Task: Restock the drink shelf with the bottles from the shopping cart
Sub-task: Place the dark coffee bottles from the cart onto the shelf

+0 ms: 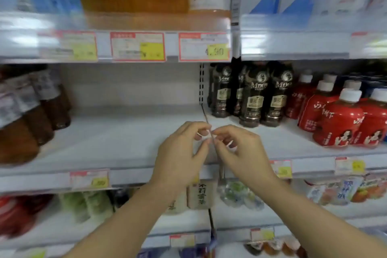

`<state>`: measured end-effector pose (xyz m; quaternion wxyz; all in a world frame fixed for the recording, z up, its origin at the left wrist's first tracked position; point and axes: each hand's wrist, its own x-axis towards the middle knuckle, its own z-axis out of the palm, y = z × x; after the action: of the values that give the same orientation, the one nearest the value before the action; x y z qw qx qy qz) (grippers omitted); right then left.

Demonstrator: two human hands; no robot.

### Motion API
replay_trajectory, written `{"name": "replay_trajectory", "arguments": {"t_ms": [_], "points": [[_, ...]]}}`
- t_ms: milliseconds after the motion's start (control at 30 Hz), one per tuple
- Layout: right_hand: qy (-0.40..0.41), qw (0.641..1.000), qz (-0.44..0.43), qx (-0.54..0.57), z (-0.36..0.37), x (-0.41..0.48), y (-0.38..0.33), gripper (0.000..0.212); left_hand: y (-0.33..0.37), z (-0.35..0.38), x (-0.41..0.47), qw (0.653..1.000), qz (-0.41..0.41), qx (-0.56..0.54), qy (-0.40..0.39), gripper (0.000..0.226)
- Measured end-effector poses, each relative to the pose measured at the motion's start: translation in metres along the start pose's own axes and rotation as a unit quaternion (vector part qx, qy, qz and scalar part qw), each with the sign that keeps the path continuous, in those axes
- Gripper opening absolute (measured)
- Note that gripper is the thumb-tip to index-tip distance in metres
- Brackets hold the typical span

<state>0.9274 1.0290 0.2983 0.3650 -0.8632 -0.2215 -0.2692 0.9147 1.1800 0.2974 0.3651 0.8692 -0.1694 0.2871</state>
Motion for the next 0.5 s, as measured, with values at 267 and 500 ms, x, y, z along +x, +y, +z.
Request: {"name": "replay_trajectory", "arguments": {"t_ms": [267, 500], "points": [[-0.234, 0.96, -0.073, 0.136, 0.171, -0.042, -0.13, 0.015, -0.11, -0.13, -0.172, 0.976, -0.204, 0.023, 0.069, 0.023], [-0.454, 0.874, -0.079, 0.157, 0.34, -0.125, -0.225, 0.013, -0.179, -0.217, -0.348, 0.88, -0.449, 0.086, 0.133, 0.022]]}}
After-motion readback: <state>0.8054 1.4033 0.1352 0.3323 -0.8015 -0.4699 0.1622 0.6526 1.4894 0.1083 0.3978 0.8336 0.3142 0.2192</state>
